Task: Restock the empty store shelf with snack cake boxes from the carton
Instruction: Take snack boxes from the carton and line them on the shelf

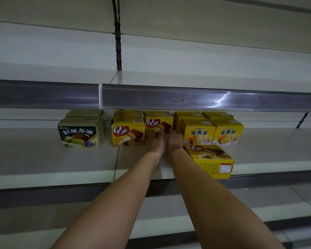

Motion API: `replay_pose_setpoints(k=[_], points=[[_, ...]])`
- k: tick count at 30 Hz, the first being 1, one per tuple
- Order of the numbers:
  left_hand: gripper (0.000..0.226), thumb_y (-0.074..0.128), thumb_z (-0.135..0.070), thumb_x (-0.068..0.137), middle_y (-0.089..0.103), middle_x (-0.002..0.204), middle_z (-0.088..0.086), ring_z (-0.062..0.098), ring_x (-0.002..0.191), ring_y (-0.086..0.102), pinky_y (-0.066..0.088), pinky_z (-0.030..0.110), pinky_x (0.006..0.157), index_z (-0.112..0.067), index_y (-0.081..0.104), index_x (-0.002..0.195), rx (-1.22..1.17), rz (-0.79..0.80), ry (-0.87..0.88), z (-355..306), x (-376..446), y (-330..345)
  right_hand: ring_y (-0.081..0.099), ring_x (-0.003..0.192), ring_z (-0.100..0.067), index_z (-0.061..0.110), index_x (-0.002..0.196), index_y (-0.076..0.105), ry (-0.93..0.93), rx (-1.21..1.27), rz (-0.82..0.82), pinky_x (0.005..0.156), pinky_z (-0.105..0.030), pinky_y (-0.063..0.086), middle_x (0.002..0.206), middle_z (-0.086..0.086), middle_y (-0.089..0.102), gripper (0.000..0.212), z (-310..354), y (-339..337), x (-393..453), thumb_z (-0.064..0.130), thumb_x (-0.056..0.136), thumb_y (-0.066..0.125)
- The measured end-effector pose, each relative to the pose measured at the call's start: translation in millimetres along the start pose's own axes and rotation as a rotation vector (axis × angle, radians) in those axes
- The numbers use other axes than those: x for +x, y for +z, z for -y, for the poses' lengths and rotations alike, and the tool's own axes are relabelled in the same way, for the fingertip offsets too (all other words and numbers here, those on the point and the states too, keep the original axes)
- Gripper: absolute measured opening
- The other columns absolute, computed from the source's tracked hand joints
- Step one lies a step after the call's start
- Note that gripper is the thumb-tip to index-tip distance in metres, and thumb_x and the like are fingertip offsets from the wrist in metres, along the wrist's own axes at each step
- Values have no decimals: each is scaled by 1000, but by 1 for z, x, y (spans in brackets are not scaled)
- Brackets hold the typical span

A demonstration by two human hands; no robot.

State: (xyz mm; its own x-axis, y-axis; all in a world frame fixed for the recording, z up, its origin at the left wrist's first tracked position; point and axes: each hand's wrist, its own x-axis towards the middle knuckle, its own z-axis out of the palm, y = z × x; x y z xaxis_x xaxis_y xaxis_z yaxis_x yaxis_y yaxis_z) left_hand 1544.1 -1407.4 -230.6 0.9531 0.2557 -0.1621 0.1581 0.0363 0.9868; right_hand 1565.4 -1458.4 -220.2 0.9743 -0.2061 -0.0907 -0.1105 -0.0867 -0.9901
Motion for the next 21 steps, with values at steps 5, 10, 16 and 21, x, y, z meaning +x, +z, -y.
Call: replay_pose_setpoints(k=[5,10,16,21], points=[[49,46,-32,99,49,138,15,32,124,49,41,49,104,-13,36,143,-138,-85,12,1,22,4,54,120,-35,-9,127,51,32,95,38,80,-25,45,129,-23,56,35,7,-2,17,-2,98,34],[80,47,-40,73,44,143,12,31,127,46,40,47,106,-18,28,148,-37,-147,19,7,44,16,53,122,-35,-4,132,48,78,117,86,97,-38,46,126,-23,57,44,4,4,36,-10,91,34],[70,46,-18,96,19,156,14,33,141,24,27,45,114,-19,5,153,25,-209,29,-2,36,21,48,128,-37,4,143,38,67,107,90,104,-50,43,135,-21,52,62,-11,6,50,-9,83,43],[72,47,-18,95,21,155,15,32,140,25,25,43,115,-17,5,153,59,-246,9,-6,44,20,50,124,-38,0,135,44,-32,-70,-12,103,-47,43,133,-23,52,52,-7,4,43,-3,83,50]])
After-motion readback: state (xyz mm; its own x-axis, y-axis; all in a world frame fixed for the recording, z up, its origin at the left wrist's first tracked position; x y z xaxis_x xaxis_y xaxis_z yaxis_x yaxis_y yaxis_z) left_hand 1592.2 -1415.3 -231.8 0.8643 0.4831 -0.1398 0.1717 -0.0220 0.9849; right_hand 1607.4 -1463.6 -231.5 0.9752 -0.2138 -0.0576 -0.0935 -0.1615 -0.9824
